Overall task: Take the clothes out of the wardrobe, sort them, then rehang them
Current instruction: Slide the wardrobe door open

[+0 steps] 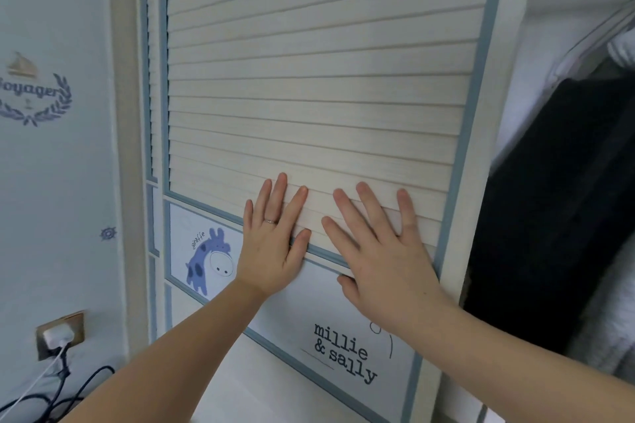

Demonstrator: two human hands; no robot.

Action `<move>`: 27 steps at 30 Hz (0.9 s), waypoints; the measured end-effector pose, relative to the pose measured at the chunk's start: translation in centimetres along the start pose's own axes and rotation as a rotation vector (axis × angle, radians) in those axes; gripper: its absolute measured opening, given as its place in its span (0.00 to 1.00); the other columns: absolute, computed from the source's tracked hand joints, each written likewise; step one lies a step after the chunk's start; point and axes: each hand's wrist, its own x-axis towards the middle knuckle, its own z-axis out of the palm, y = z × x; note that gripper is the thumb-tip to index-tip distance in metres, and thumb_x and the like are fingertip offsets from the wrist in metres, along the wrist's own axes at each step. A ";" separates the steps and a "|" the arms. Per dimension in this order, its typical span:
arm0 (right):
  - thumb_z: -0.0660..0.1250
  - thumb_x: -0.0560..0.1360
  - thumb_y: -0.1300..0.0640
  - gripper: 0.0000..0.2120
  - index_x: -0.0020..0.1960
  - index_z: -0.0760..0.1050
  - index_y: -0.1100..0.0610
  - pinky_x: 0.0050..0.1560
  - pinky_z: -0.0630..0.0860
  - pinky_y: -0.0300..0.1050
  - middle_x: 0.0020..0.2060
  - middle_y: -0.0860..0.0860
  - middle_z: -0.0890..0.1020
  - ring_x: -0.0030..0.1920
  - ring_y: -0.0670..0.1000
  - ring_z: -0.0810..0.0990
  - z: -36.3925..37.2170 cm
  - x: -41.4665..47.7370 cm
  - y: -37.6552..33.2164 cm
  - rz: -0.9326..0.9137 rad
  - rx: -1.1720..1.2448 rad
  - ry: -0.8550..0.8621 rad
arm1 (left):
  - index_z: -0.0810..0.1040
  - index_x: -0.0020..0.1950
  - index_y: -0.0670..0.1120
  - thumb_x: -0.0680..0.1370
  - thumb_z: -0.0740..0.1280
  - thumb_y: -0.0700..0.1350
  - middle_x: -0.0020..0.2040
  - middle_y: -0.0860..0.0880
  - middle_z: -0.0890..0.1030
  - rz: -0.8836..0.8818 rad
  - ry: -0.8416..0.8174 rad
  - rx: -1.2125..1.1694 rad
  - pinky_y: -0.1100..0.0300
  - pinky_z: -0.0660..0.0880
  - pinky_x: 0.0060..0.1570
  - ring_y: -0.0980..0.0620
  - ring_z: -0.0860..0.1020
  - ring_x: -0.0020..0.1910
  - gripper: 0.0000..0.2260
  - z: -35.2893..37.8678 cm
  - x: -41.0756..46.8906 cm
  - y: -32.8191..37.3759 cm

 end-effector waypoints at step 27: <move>0.56 0.77 0.38 0.38 0.80 0.49 0.52 0.67 0.27 0.72 0.78 0.58 0.38 0.76 0.64 0.33 1.6 10.4 -8.3 -0.016 -0.027 -0.005 | 0.50 0.81 0.60 0.83 0.54 0.51 0.83 0.49 0.51 -0.023 0.033 0.006 0.33 0.57 0.72 0.44 0.49 0.81 0.27 -2.1 1.6 -12.3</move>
